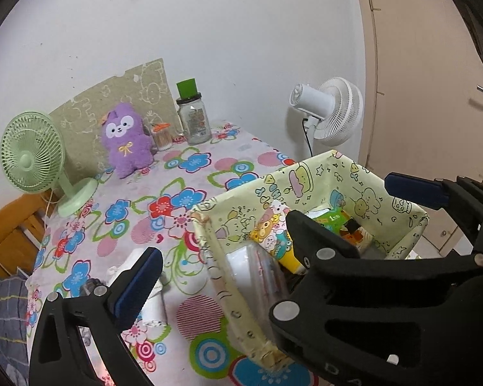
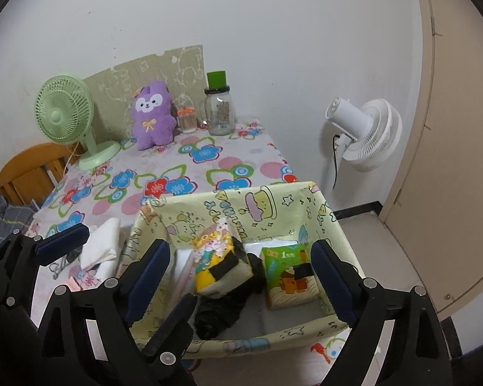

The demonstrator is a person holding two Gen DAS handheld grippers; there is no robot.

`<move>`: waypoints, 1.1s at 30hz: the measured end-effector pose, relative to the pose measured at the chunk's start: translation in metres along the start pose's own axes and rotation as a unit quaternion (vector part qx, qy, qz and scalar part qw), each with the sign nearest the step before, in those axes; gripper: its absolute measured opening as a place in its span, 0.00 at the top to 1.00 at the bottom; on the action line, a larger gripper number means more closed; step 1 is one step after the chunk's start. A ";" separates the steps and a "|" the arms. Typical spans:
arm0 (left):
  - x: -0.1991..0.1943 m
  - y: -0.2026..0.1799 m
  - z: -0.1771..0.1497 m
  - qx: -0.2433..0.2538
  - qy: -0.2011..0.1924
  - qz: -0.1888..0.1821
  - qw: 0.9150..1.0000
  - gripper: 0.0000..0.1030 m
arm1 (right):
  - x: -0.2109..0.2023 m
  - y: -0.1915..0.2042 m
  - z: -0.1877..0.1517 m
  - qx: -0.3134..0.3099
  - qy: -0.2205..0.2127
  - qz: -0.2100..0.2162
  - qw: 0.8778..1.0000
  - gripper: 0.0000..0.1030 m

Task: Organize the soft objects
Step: 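Open both grippers to drop the pouch and black bag into the basket, then move both tools back over the pink wipes pack and white rolled towel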

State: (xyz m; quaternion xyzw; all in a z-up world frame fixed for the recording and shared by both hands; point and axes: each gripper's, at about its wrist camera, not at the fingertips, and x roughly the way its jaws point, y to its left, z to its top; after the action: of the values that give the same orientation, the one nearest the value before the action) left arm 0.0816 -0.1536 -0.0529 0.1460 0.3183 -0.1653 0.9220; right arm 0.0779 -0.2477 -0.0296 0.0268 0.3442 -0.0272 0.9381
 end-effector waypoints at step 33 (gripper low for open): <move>-0.063 0.086 -0.026 -0.060 -0.045 0.027 0.997 0.00 | -0.052 0.099 0.005 -0.039 -0.089 0.031 0.995 0.00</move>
State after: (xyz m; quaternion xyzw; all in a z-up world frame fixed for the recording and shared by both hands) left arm 0.0549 -0.0524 -0.0181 0.0918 0.2816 -0.1273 0.9466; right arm 0.0483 -0.1474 0.0108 -0.0020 0.2589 0.0132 0.9658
